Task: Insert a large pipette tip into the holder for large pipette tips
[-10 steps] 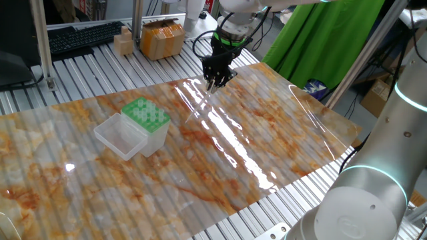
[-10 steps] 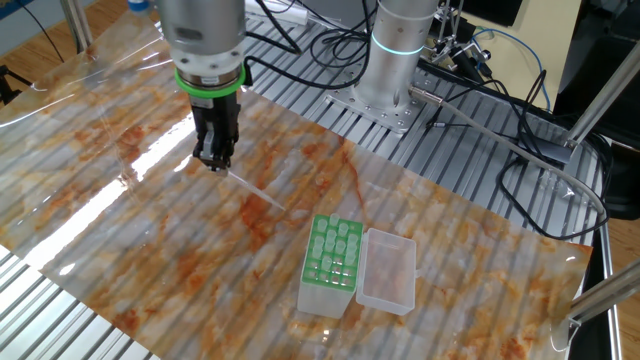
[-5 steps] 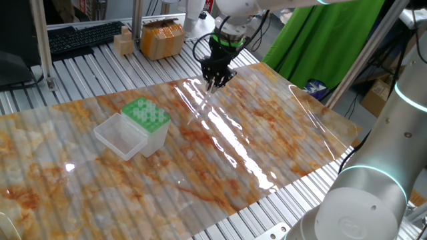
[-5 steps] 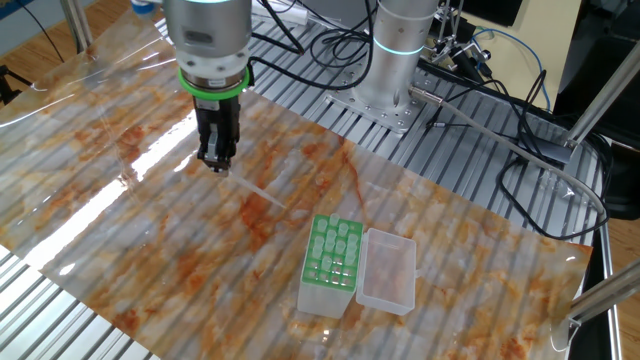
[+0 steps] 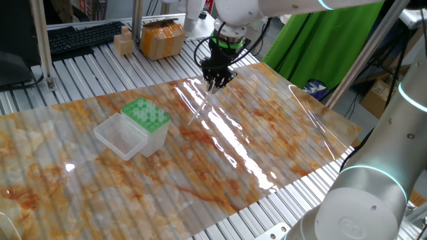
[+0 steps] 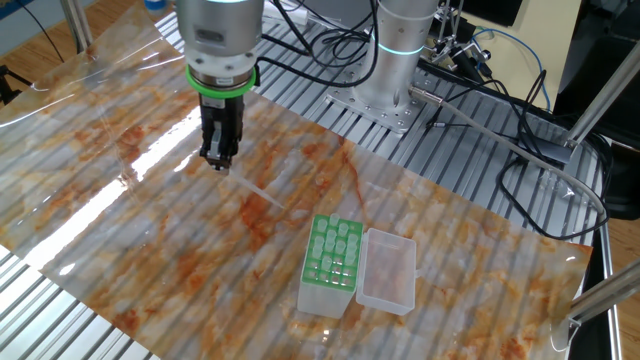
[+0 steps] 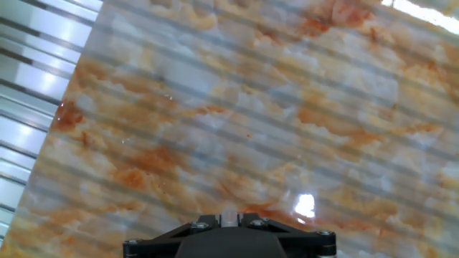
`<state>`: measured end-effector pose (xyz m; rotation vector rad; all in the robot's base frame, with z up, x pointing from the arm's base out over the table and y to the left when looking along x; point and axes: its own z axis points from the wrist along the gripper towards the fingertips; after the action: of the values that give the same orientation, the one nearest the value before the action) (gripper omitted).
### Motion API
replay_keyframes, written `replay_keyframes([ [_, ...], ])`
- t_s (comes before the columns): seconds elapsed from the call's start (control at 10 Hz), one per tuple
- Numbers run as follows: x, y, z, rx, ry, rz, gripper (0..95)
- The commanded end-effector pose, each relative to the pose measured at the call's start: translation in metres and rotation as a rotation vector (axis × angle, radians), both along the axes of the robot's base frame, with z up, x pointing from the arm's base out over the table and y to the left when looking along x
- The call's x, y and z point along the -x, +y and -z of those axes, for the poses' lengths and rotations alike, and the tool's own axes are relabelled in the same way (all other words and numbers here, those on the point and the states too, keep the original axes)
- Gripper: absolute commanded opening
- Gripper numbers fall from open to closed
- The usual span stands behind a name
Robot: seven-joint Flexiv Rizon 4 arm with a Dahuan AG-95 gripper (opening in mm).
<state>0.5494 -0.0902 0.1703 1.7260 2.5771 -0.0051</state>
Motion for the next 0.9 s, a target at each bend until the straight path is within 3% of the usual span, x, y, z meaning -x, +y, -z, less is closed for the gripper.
replay_keyframes([
  [0.1,-0.0017,0.0002,0.001,-0.007,-0.014,0.006,0.0],
  [0.2,-0.0017,0.0002,0.001,-0.015,-0.028,0.01,0.0],
  [0.5,-0.0017,0.0002,0.001,0.022,-0.067,0.012,0.0],
  [0.7,-0.0017,0.0002,0.001,0.028,-0.06,0.017,0.0],
  [0.8,-0.0017,0.0002,0.001,0.046,-0.056,0.011,0.0],
  [0.9,-0.0018,0.0001,0.0004,0.088,-0.045,0.003,0.0],
])
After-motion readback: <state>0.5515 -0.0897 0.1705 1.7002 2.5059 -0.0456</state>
